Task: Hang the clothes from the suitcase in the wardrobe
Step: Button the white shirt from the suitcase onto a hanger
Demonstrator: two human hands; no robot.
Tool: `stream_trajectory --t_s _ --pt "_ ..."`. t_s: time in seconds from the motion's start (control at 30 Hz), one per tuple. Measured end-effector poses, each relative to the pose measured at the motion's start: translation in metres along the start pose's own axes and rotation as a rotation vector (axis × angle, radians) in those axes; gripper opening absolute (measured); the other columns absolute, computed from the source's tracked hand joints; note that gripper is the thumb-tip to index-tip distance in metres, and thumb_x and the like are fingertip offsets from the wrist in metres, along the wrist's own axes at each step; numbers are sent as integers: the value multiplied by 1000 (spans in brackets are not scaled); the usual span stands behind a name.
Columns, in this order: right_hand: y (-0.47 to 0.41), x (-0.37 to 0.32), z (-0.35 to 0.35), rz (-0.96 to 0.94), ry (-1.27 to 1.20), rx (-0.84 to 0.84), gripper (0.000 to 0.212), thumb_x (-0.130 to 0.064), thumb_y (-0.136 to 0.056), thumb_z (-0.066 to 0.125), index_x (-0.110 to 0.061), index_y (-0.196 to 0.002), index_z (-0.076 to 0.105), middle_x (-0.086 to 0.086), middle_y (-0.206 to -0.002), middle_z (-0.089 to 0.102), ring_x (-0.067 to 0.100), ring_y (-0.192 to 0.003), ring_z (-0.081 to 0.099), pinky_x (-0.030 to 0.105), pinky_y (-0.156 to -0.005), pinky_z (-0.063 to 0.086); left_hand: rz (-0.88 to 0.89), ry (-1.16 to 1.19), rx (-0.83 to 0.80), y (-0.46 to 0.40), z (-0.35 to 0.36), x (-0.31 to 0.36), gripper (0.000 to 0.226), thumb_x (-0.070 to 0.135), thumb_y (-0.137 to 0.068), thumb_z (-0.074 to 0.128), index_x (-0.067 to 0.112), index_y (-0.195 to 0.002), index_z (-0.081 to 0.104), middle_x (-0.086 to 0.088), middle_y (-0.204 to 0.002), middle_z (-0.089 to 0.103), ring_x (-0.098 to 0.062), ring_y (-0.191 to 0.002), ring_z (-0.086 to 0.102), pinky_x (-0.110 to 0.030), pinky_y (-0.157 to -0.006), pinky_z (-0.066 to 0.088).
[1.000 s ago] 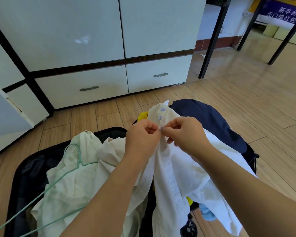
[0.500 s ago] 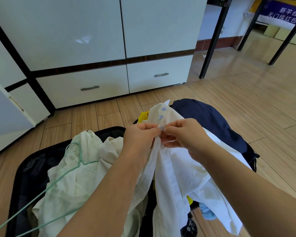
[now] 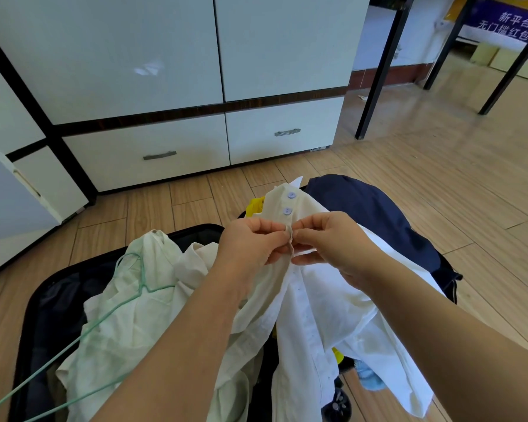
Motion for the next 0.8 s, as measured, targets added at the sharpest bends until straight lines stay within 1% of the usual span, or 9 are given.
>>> stream_trajectory --t_s 0.1,0.13,0.2,0.27,0.4,0.5,0.57,0.63,0.8 --pt "-1 -2 -1 0 -2 37 12 -5 -88 62 1 -87 72 14 -81 74 23 -74 73 30 -66 60 135 -139 76 0 -4 8 9 13 -75 79 19 -73 73 1 -69 73 -12 -68 69 -25 -67 55" --pt "-2 -2 -2 -3 8 62 12 -5 -87 62 1 -86 73 14 -79 74 23 -73 73 32 -67 61 184 -178 96 2 -4 12 12 13 -74 79 23 -70 73 4 -67 72 -9 -68 69 -24 -67 56" --pt "-2 -4 -5 -17 43 103 12 -3 -87 62 1 -84 73 14 -77 74 23 -69 73 32 -67 61 268 -259 126 6 -3 20 18 15 -74 79 28 -66 70 10 -62 68 2 -62 64 -13 -60 51" --pt "-2 -6 -6 -43 112 129 13 -3 -87 61 -1 -81 73 12 -76 73 21 -66 73 29 -65 61 318 -311 149 10 -1 25 21 15 -74 79 31 -65 68 16 -60 65 8 -58 60 -6 -53 44" --pt "-3 -11 -9 -100 243 192 14 -3 -86 62 -5 -77 72 10 -75 73 16 -65 72 30 -69 61 359 -372 188 12 0 27 19 18 -75 77 31 -66 69 15 -63 66 2 -61 61 -6 -55 45" --pt "-4 -9 -11 -99 225 200 11 0 -84 63 -3 -81 73 11 -77 73 17 -67 73 33 -73 61 360 -400 183 9 -1 28 16 20 -76 79 30 -68 70 15 -67 67 -2 -65 63 -11 -61 50" --pt "-4 -8 -12 -79 177 187 10 1 -84 64 -4 -85 73 11 -81 74 19 -70 73 33 -73 61 314 -371 143 6 -1 24 11 20 -76 79 25 -71 72 11 -67 69 -5 -67 65 -17 -65 53" --pt "-4 -8 -12 -86 159 183 11 0 -82 67 -9 -88 70 9 -81 73 19 -71 73 35 -73 61 205 -247 76 2 -1 15 9 18 -78 78 21 -71 73 4 -66 70 -9 -64 66 -22 -65 55" --pt "-5 -11 -12 -136 184 186 22 -5 -83 70 -14 -94 53 8 -83 72 18 -67 72 32 -67 61 -154 109 -27 1 5 -5 12 12 -86 70 4 -78 68 -3 -60 59 -10 -50 52 -18 -48 47"
Point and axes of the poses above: each hand's wrist, its own y-axis away from the middle knuckle, its own z-axis out of the palm, x = y × z, the point moved 8 cm from there along -y, towards the middle knuckle
